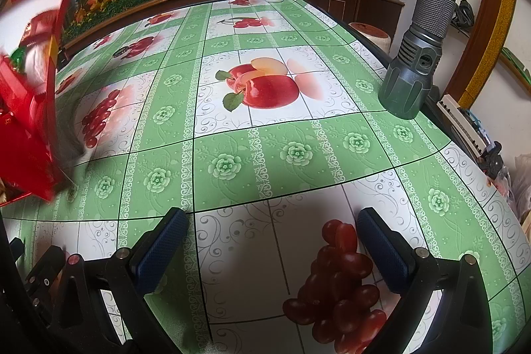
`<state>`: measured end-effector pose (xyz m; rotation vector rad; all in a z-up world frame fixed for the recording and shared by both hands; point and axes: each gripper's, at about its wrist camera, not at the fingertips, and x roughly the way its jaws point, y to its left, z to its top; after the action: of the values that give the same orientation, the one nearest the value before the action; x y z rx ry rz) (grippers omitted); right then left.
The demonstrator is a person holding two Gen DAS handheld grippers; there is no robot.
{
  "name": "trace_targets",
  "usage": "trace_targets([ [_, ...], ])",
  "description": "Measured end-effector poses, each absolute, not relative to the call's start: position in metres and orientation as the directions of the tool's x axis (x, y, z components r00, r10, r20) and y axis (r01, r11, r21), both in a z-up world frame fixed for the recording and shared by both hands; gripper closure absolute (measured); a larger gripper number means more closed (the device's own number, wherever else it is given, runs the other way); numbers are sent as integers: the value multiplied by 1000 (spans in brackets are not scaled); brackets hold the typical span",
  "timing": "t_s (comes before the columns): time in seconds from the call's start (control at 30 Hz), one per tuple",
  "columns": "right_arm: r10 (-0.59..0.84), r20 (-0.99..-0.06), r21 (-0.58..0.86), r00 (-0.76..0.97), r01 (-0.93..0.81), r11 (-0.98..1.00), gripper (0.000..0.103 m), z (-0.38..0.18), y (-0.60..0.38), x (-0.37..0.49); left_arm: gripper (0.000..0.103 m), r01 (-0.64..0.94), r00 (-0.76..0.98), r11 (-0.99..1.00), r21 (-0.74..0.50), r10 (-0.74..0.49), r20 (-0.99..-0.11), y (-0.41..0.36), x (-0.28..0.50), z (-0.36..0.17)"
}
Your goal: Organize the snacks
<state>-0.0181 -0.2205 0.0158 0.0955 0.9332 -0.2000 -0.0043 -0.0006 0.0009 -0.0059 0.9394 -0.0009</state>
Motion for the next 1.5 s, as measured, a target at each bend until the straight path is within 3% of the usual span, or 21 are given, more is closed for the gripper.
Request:
trace_targets([
  [1.5, -129, -805, -5, 579, 212, 977, 0, 15, -220, -18, 0, 6, 590, 1000, -5, -7, -807, -3, -6, 3],
])
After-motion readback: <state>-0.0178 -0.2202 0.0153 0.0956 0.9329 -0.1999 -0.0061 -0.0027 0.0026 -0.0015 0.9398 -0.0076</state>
